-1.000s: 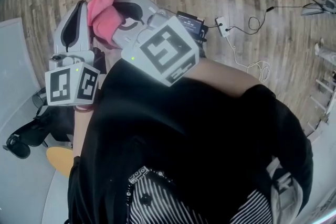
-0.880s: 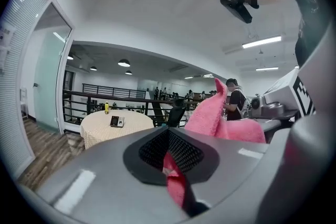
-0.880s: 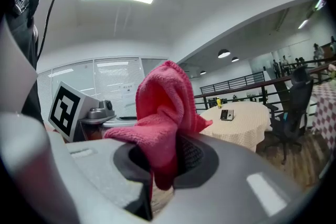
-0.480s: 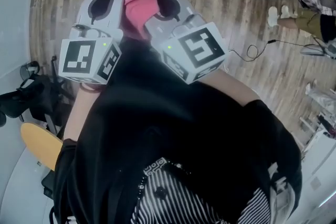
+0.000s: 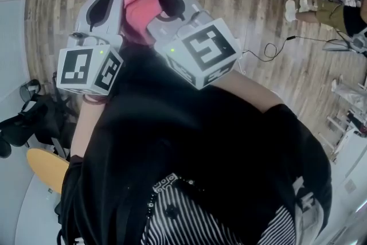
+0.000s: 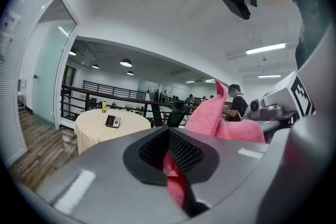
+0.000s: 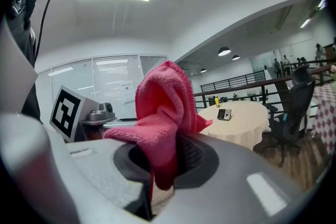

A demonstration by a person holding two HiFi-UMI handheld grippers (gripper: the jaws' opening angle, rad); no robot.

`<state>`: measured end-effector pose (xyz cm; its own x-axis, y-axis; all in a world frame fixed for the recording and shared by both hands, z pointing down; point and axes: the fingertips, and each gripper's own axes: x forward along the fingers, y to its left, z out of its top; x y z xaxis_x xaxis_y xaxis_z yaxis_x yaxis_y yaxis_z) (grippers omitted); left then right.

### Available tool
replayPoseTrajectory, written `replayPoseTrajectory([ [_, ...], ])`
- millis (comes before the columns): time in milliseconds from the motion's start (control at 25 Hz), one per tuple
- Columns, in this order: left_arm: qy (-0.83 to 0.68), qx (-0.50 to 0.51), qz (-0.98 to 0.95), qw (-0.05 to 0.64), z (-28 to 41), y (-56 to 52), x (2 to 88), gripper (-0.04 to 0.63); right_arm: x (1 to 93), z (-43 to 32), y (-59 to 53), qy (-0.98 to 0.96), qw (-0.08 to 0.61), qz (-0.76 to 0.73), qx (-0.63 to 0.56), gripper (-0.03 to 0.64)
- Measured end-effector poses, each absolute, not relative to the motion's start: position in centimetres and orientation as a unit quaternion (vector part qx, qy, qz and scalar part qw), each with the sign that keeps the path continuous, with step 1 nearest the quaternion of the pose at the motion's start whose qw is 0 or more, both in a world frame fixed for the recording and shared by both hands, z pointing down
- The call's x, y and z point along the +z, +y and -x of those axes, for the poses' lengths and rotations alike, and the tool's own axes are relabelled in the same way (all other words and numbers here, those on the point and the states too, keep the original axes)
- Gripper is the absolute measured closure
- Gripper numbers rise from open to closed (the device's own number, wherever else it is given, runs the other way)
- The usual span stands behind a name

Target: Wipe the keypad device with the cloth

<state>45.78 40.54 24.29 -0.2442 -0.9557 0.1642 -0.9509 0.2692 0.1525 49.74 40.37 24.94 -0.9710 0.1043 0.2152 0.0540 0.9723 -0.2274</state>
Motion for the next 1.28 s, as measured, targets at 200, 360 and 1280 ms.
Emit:
replayPoseTrajectory([
  [200,-0.774,-0.016,-0.625,0.1,-43.0,37.6,23.5,0.597,24.3,-47.0,37.6,-0.988,0.11,0.006,0.105,0.552],
  [360,-0.763,-0.017,-0.638,0.096,-39.6,35.5,23.3,0.597,24.0,-43.6,35.7,-0.989,0.111,-0.015,0.096,0.554],
  [1280,-0.706,-0.016,-0.699,0.117,-12.9,30.3,24.0,0.597,24.5,-16.7,31.3,-0.982,0.134,-0.084,0.101,0.554],
])
